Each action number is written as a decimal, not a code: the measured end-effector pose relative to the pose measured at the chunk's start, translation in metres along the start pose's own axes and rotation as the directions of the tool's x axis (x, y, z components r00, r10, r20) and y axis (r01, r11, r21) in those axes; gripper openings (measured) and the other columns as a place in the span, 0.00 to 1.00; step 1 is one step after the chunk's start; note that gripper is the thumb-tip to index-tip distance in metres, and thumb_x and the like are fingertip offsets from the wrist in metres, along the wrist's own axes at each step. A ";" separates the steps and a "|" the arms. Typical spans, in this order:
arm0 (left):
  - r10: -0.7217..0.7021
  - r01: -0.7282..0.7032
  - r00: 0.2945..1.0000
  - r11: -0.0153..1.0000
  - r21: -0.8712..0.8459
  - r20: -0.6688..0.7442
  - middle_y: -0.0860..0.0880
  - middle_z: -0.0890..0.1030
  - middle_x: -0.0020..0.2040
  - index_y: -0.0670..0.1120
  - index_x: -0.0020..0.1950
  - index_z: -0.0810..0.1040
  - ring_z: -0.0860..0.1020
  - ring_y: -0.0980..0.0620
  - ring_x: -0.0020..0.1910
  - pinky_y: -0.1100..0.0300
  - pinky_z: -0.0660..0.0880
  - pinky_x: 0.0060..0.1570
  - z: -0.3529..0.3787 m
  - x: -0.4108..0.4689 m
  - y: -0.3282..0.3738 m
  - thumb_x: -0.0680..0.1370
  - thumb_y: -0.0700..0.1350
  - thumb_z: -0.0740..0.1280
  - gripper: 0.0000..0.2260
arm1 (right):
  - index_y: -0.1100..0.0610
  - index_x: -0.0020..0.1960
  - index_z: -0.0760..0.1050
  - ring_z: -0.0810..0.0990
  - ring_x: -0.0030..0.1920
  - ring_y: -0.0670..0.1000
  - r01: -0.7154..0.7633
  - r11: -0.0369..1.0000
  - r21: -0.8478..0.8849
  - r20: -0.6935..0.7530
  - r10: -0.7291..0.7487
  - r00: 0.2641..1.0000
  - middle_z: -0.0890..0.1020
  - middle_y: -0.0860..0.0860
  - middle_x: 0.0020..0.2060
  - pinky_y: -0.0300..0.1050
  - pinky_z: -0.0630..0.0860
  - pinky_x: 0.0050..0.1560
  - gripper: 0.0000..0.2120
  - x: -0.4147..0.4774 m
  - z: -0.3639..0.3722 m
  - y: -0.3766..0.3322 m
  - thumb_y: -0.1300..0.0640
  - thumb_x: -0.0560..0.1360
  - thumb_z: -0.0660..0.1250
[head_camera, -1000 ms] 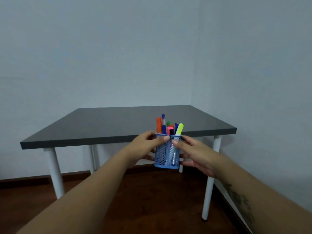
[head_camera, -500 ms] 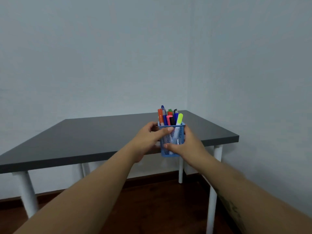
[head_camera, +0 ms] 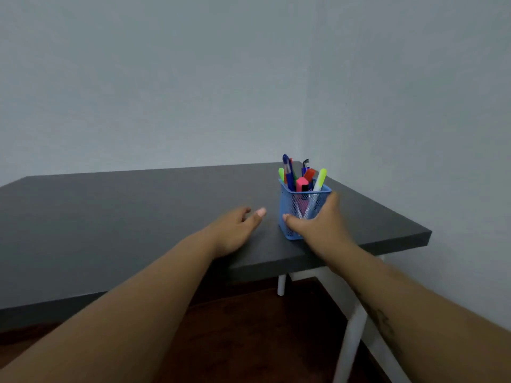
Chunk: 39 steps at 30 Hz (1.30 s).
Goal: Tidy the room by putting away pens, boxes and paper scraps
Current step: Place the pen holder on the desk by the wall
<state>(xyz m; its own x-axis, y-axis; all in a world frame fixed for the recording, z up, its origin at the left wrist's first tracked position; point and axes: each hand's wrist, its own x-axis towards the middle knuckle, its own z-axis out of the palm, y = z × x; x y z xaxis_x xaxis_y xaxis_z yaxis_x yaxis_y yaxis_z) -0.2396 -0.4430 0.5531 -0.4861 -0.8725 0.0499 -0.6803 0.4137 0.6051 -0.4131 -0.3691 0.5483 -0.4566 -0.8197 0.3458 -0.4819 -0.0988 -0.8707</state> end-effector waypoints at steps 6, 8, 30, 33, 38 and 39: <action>-0.130 0.115 0.991 0.864 0.489 -0.003 0.54 0.48 0.81 0.58 0.80 0.47 0.47 0.49 0.80 0.45 0.46 0.76 0.007 0.060 -0.019 0.76 0.72 0.42 0.35 | 0.50 0.59 0.64 0.75 0.53 0.50 -0.139 0.987 -0.077 -0.049 0.135 0.990 0.74 0.47 0.54 0.47 0.75 0.51 0.28 0.062 0.012 0.029 0.47 0.68 0.77; -0.163 0.150 0.986 0.856 0.494 -0.017 0.55 0.47 0.81 0.58 0.80 0.47 0.46 0.49 0.80 0.45 0.46 0.76 0.009 0.082 -0.018 0.75 0.73 0.42 0.36 | 0.51 0.59 0.66 0.78 0.54 0.54 -0.188 0.971 -0.150 -0.107 0.173 0.979 0.77 0.48 0.53 0.52 0.77 0.53 0.30 0.081 0.019 0.038 0.41 0.65 0.76; -0.169 0.144 0.986 0.849 0.508 0.004 0.55 0.46 0.81 0.60 0.79 0.46 0.45 0.48 0.80 0.43 0.46 0.76 0.000 0.310 -0.055 0.72 0.76 0.42 0.38 | 0.57 0.78 0.55 0.63 0.75 0.57 -0.338 0.725 -0.600 -0.165 0.301 0.939 0.65 0.54 0.75 0.57 0.55 0.75 0.52 0.321 0.073 0.119 0.22 0.67 0.55; -0.167 0.148 0.986 0.848 0.509 -0.010 0.55 0.46 0.81 0.60 0.79 0.46 0.45 0.47 0.80 0.42 0.46 0.76 -0.001 0.327 -0.055 0.73 0.75 0.42 0.38 | 0.60 0.78 0.54 0.59 0.76 0.57 -0.302 0.684 -0.664 -0.144 0.280 0.949 0.61 0.56 0.76 0.56 0.53 0.76 0.48 0.337 0.075 0.124 0.25 0.72 0.52; -0.161 0.150 0.987 0.848 0.508 -0.023 0.55 0.47 0.81 0.61 0.79 0.46 0.46 0.47 0.80 0.41 0.47 0.75 0.002 0.340 -0.058 0.73 0.75 0.41 0.37 | 0.59 0.72 0.66 0.67 0.70 0.59 -0.299 0.648 -0.700 -0.200 0.224 0.954 0.72 0.58 0.69 0.58 0.61 0.72 0.39 0.364 0.084 0.135 0.30 0.75 0.52; -0.158 0.148 0.987 0.845 0.514 -0.024 0.55 0.46 0.81 0.61 0.79 0.46 0.45 0.47 0.80 0.41 0.47 0.75 0.002 0.343 -0.058 0.73 0.75 0.41 0.37 | 0.59 0.70 0.67 0.69 0.68 0.60 -0.310 0.662 -0.682 -0.226 0.213 0.951 0.73 0.58 0.67 0.58 0.63 0.70 0.38 0.371 0.087 0.137 0.30 0.75 0.53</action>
<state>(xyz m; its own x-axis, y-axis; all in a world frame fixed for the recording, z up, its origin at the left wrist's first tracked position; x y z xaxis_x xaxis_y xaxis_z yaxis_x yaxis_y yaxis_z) -0.3676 -0.7659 0.5337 -0.3594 -0.9328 -0.0269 -0.9285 0.3546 0.1104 -0.5837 -0.7358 0.5275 -0.7057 -0.6727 0.2226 -0.6875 0.5739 -0.4450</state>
